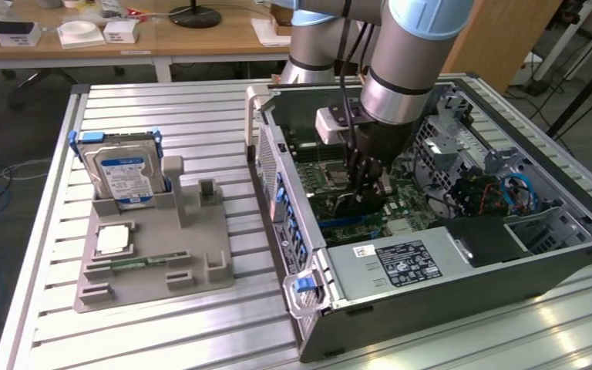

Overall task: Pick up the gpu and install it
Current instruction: 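Insert the gpu into the slot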

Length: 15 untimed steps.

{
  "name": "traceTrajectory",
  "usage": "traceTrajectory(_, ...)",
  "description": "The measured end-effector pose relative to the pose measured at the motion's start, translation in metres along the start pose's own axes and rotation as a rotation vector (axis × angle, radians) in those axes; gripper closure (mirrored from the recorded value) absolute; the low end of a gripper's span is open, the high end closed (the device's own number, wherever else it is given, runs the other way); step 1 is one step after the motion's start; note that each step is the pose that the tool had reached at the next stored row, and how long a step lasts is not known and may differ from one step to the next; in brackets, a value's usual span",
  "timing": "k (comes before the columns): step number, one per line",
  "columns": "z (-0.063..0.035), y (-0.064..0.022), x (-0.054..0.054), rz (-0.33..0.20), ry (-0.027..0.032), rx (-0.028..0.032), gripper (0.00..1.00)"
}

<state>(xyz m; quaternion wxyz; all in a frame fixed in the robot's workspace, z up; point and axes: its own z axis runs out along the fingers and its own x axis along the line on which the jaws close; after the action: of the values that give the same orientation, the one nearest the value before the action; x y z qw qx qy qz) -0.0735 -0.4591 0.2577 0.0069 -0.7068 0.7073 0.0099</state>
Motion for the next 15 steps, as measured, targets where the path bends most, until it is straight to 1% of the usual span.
traceTrajectory(4,0.0012,-0.0001,0.0010,0.004,0.0001,0.0002,0.74)
traceTrajectory(15,0.0002,0.0000,0.0011,0.004,0.0002,0.0002,0.74)
